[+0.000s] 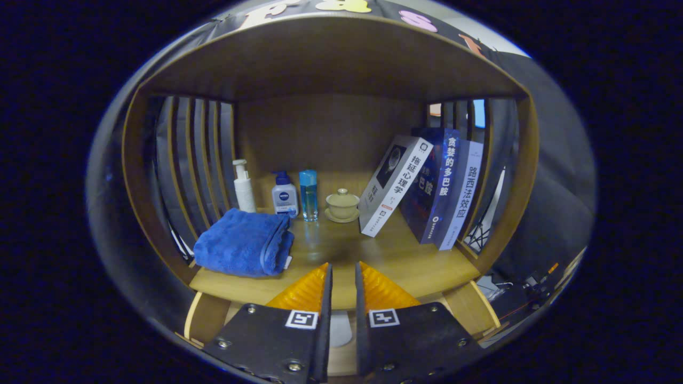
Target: Pull open the drawer, take out the items inside it, and place them on the countertop above the cabinet.
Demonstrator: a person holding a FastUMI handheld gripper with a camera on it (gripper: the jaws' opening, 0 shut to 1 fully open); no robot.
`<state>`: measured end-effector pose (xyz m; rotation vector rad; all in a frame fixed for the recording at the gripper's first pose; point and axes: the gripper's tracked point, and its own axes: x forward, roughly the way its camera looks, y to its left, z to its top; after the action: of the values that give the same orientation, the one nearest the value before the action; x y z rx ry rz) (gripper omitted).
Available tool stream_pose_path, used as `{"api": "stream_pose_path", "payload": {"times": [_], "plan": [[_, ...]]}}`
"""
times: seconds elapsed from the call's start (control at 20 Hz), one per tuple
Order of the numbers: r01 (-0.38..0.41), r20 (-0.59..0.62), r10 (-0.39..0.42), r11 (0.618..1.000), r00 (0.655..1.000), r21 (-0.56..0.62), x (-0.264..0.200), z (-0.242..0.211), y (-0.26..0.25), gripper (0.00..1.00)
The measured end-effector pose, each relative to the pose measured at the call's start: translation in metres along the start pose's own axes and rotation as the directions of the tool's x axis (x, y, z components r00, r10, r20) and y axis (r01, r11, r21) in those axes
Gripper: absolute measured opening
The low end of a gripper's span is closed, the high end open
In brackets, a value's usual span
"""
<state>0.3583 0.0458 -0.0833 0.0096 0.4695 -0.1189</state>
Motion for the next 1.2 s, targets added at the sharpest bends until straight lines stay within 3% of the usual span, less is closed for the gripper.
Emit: {"api": "stream_pose_path", "payload": {"times": [0.6, 0.75, 0.85, 1.0, 1.2], "plan": [[0.058, -0.131, -0.057, 0.998, 0.990, 0.001, 0.009, -0.045, 0.004, 0.21], [0.139, -0.184, -0.131, 0.990, 0.974, 0.031, 0.007, -0.062, -0.006, 0.21], [0.221, -0.224, -0.200, 0.972, 0.954, 0.074, 0.003, -0.077, -0.016, 0.21], [0.298, -0.249, -0.249, 0.937, 0.936, 0.182, -0.004, -0.089, -0.013, 0.31], [0.443, -0.262, -0.368, 0.826, 0.892, 0.348, -0.015, -0.097, -0.024, 0.42]]}}
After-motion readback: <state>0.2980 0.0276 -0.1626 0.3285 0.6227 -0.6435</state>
